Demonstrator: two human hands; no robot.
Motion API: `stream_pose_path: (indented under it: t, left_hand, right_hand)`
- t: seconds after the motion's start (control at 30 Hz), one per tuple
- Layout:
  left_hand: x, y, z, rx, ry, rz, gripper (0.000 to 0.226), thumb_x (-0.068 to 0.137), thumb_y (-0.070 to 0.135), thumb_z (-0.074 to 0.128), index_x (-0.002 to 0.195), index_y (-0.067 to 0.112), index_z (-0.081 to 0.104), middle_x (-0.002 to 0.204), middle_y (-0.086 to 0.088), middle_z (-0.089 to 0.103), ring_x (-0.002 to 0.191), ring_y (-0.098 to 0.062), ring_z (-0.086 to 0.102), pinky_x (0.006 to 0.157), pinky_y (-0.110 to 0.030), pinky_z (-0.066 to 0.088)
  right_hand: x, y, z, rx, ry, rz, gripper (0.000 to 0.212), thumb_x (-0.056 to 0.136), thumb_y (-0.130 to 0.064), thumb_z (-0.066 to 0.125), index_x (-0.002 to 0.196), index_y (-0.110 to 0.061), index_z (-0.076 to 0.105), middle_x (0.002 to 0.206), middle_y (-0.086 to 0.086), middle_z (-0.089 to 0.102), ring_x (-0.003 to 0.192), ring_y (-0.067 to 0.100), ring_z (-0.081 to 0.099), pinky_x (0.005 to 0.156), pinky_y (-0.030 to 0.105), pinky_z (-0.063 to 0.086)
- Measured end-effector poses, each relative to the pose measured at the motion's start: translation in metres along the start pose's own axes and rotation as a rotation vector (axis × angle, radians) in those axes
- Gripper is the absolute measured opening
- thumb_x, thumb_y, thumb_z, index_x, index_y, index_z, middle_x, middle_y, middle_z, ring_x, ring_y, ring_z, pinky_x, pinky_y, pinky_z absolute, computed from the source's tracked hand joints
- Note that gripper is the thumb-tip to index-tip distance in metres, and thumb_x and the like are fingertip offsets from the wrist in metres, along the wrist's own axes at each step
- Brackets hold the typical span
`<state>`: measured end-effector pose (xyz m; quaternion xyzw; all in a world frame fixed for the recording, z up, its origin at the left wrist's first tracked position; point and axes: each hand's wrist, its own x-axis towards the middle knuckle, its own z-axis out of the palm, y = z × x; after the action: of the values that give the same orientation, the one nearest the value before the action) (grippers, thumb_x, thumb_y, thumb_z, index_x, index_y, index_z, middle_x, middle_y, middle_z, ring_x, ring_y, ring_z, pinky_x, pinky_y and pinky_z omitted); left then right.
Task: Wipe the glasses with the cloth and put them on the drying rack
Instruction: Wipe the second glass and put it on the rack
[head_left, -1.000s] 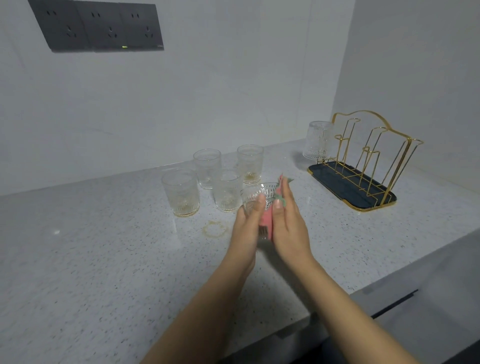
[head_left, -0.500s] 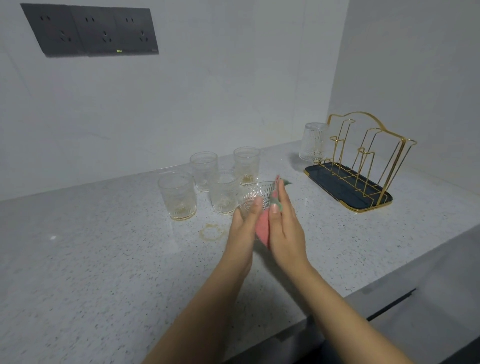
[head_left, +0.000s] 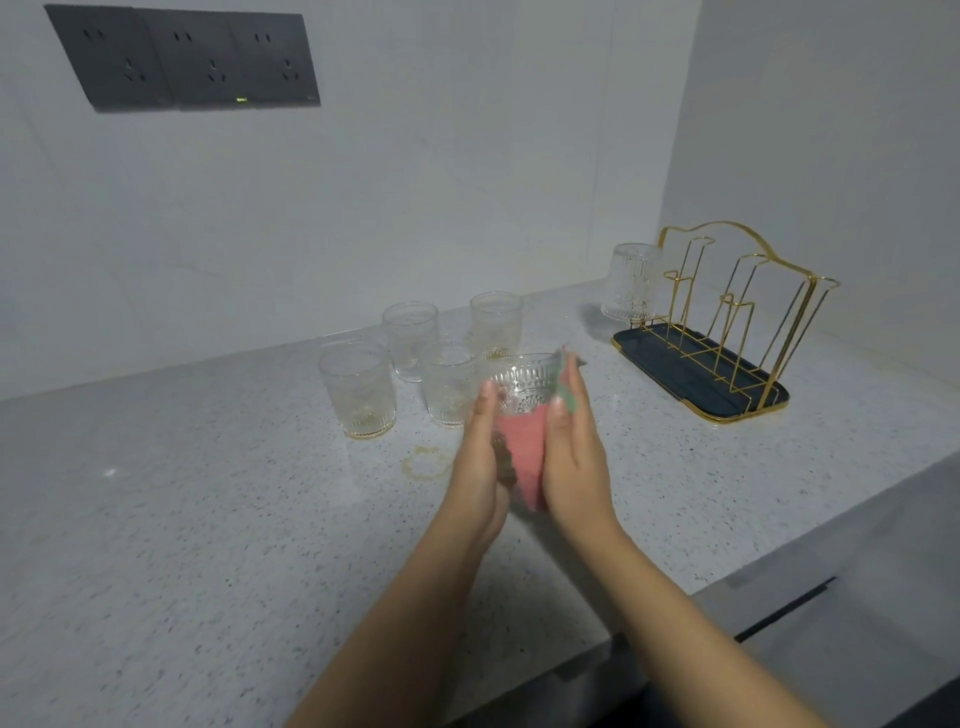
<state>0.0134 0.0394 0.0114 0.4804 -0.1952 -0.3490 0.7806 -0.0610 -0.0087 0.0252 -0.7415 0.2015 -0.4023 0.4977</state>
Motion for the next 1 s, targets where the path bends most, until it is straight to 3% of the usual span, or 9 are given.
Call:
stream_pose_path:
  t: [0.1,0.17,0.27,0.43,0.5,0.6,0.7,0.83,1.0]
  left_hand:
    - [0.0,-0.004,-0.001,0.033,-0.033,-0.003,0.095,0.06,0.075,0.074,0.138,0.03,0.045,0.143,0.003,0.053,0.135,-0.019,0.048,0.114,-0.048,0.035]
    - [-0.001,-0.004,0.0,0.093,-0.04,0.017,0.088,0.063,0.073,0.072,0.134,0.026,0.048,0.138,0.008,0.057,0.13,-0.01,0.051,0.114,-0.04,0.036]
    - [-0.005,-0.001,0.004,0.219,0.008,0.083,0.077,0.075,0.074,0.046,0.134,0.026,0.054,0.132,0.015,0.06,0.116,0.005,0.054,0.109,-0.026,0.035]
    - [-0.007,0.0,0.004,0.216,0.009,0.05,0.079,0.076,0.083,0.048,0.131,0.028,0.057,0.128,0.004,0.066,0.12,-0.011,0.061,0.111,-0.043,0.04]
    - [-0.007,-0.003,0.004,0.254,-0.041,0.094,0.062,0.073,0.074,0.06,0.121,0.035,0.056,0.122,0.009,0.067,0.114,-0.005,0.063,0.11,-0.041,0.042]
    - [-0.007,-0.007,0.004,0.193,-0.083,0.076,0.084,0.059,0.073,0.073,0.127,0.027,0.053,0.125,0.003,0.068,0.116,-0.013,0.064,0.105,-0.04,0.048]
    - [-0.006,-0.007,0.006,0.162,-0.073,0.051,0.112,0.052,0.076,0.078,0.143,0.022,0.041,0.14,0.001,0.057,0.129,-0.016,0.054,0.111,-0.042,0.041]
    - [-0.002,-0.005,0.003,0.089,0.006,0.065,0.081,0.071,0.071,0.063,0.132,0.018,0.052,0.126,-0.007,0.067,0.113,-0.02,0.067,0.097,-0.039,0.051]
    - [-0.004,-0.008,0.002,0.098,-0.129,0.001,0.035,0.088,0.045,0.062,0.117,0.029,0.054,0.108,0.01,0.075,0.102,-0.006,0.07,0.083,-0.024,0.055]
  right_hand:
    - [0.014,-0.008,-0.009,0.184,0.058,0.311,0.051,0.099,-0.044,0.019,0.138,-0.019,0.041,0.111,-0.004,0.054,0.099,0.008,0.05,0.077,0.003,0.038]
    - [0.021,-0.004,-0.013,0.238,0.072,0.431,0.056,0.098,-0.047,0.019,0.135,-0.015,0.046,0.121,0.004,0.056,0.11,0.017,0.053,0.092,0.02,0.038]
    - [0.011,0.0,-0.01,0.119,0.092,0.316,0.049,0.098,-0.046,0.019,0.136,-0.024,0.042,0.131,0.004,0.054,0.112,0.014,0.054,0.09,0.021,0.037]
    - [-0.003,0.011,0.001,0.07,0.051,0.076,0.053,0.093,-0.05,0.02,0.144,-0.038,0.019,0.147,-0.01,0.036,0.131,0.006,0.038,0.107,0.027,0.035]
    - [0.004,0.013,-0.002,0.116,0.073,0.208,0.052,0.095,-0.053,0.018,0.136,-0.032,0.041,0.112,-0.011,0.064,0.105,0.011,0.059,0.099,0.035,0.044]
    - [0.018,0.013,-0.012,0.161,0.084,0.415,0.067,0.094,-0.057,0.017,0.112,-0.011,0.061,0.045,-0.015,0.057,0.052,0.002,0.056,0.075,0.035,0.048]
    - [0.018,0.005,-0.012,0.205,0.13,0.387,0.056,0.098,-0.048,0.018,0.124,-0.015,0.055,0.087,-0.006,0.068,0.084,0.007,0.063,0.087,0.027,0.043]
    - [-0.005,0.003,-0.001,0.143,0.079,0.131,0.051,0.094,-0.047,0.021,0.143,-0.032,0.026,0.142,-0.006,0.044,0.128,0.01,0.044,0.103,0.024,0.038]
    - [0.005,-0.002,-0.008,0.154,0.223,0.29,0.05,0.099,-0.043,0.017,0.129,-0.018,0.049,0.109,-0.006,0.059,0.111,0.016,0.055,0.089,0.022,0.039]
